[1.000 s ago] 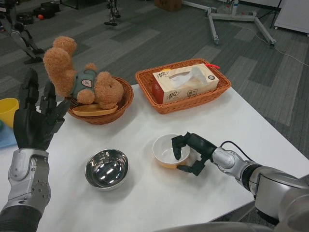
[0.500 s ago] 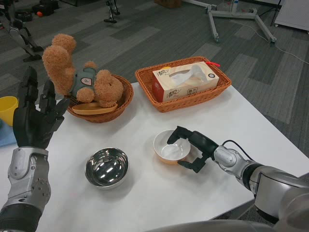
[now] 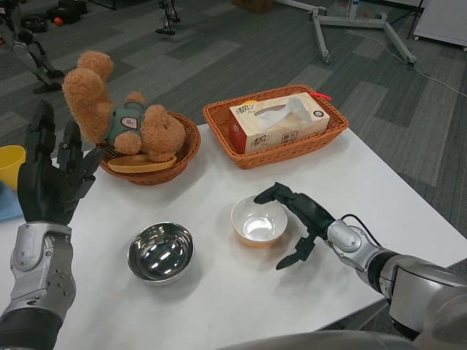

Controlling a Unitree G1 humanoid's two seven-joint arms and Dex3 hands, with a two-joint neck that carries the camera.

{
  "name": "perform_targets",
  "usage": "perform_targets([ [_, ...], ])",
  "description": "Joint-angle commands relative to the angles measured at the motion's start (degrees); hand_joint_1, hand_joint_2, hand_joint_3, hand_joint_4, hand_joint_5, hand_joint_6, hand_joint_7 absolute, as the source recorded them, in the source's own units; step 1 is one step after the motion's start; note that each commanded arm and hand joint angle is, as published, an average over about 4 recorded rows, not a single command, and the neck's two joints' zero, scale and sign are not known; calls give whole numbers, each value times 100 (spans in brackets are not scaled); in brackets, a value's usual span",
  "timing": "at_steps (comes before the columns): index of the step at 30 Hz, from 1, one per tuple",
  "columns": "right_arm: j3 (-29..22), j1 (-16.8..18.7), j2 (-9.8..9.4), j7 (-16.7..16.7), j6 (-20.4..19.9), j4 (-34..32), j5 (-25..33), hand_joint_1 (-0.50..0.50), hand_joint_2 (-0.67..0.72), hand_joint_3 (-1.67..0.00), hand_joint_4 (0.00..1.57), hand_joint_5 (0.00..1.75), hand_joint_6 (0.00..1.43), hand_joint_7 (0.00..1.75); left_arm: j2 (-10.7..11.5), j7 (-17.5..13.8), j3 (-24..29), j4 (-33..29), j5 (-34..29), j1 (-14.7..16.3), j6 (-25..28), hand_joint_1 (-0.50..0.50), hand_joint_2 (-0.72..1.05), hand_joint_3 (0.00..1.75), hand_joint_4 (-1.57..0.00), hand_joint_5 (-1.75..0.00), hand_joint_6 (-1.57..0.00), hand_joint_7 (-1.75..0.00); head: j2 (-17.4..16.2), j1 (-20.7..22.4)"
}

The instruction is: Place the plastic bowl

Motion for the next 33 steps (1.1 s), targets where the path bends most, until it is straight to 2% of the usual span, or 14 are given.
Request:
perform_targets([
  [1, 19, 175, -100, 96, -6, -132, 592, -33, 31, -32, 5, 5, 0, 91, -12, -8, 39, -1, 6, 68, -18, -50, 78, 0, 0, 0, 0, 0, 13, 21],
  [7, -194, 399, -141, 202, -77, -583, 1436, -33, 34, -24, 0, 0, 0, 82, -12, -8, 37, -3, 6, 71, -18, -50, 78, 0, 0, 0, 0, 0, 81, 46],
  [11, -932, 582, -141, 206, -140, -1123, 1585, -32, 41, -24, 0, 0, 0, 77, -12, -8, 37, -6, 6, 71, -18, -50, 78, 0, 0, 0, 0, 0, 197, 65],
  [16, -1697, 716, -185, 206, -147, -2042, 1814, -29, 36, -24, 0, 0, 0, 77, -8, -8, 37, -12, 6, 71, -18, -50, 78, 0, 0, 0, 0, 0, 381, 83],
  [19, -2154, 755, -234, 200, -149, -2501, 1759, -29, 41, -22, 0, 0, 0, 77, -3, -4, 31, -12, 6, 64, -18, -50, 78, 0, 0, 0, 0, 0, 528, 73],
  [21, -2464, 762, -295, 156, -158, -2818, 1699, -30, 39, -18, 0, 0, 0, 77, -3, -6, 28, -12, 6, 60, -18, -50, 78, 0, 0, 0, 0, 0, 650, 57],
  [24, -3057, 764, -405, -90, -187, -3261, 1409, -33, 34, -16, 0, 0, 0, 72, -3, -8, 28, -12, 6, 53, -18, -50, 80, 0, 0, 0, 0, 0, 816, 46],
  [27, -3631, 760, -445, -372, -173, -3461, 908, -30, 34, -16, 0, 0, 0, 70, -3, -8, 28, -12, 6, 53, -18, -50, 78, 0, 0, 0, 0, 0, 945, 62],
  [30, -3872, 733, -480, -479, -147, -3540, 667, -32, 34, -16, 0, 0, 0, 70, -3, -8, 28, -12, 6, 53, -18, -50, 80, 0, 0, 0, 0, 0, 1059, 105],
  [33, -3932, 661, -511, -552, -134, -3604, 607, -31, 27, -16, 0, 0, 0, 70, -3, -8, 28, -17, 6, 53, -18, -50, 83, 0, 0, 0, 0, 0, 1183, 134],
])
